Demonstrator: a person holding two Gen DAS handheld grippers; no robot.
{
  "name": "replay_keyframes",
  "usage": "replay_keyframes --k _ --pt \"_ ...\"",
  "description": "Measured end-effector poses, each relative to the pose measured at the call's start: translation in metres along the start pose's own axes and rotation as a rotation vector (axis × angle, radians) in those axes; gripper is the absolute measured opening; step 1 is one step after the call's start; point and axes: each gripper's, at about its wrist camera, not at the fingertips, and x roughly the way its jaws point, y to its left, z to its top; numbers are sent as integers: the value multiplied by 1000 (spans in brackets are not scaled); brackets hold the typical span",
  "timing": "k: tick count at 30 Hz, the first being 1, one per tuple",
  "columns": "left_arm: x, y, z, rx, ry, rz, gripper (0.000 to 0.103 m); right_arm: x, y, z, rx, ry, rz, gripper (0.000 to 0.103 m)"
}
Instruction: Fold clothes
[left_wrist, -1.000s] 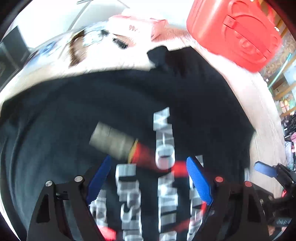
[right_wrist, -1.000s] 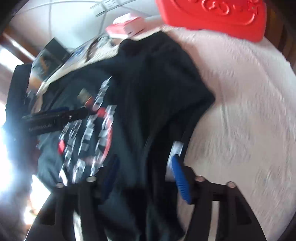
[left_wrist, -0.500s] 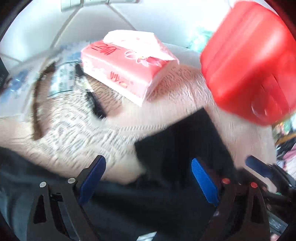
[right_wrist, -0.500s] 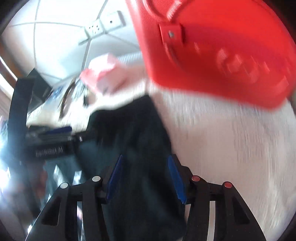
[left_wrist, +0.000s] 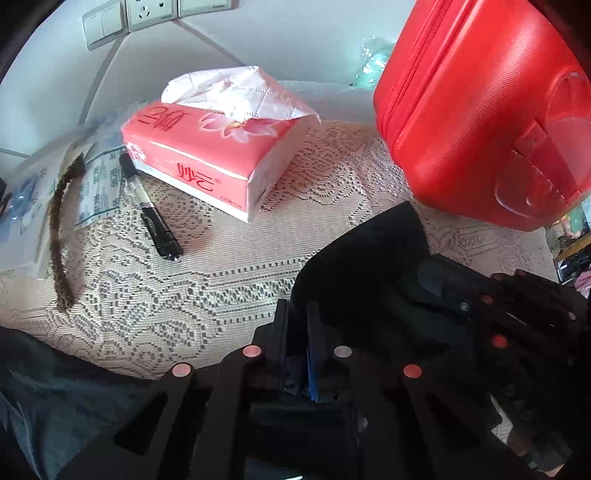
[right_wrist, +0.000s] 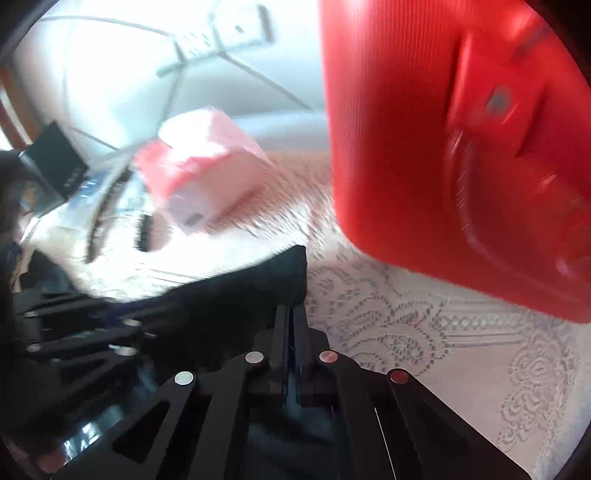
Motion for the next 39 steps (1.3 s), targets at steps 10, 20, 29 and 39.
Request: replay_keyframes --k 10,20,29,39 --pt "-92 27 -93 114 -40 -67 9 -118 4 -92 -206 -59 150 5" --pt "-75 43 -112 -8 72 -44 52 -99 -32 -124 114 88 117 31" --pt "-31 17 -101 72 72 81 69 -39 -21 -103 190 142 64 21" --pt "-75 109 -139 -155 44 140 89 -62 -53 -117 244 123 4 11"
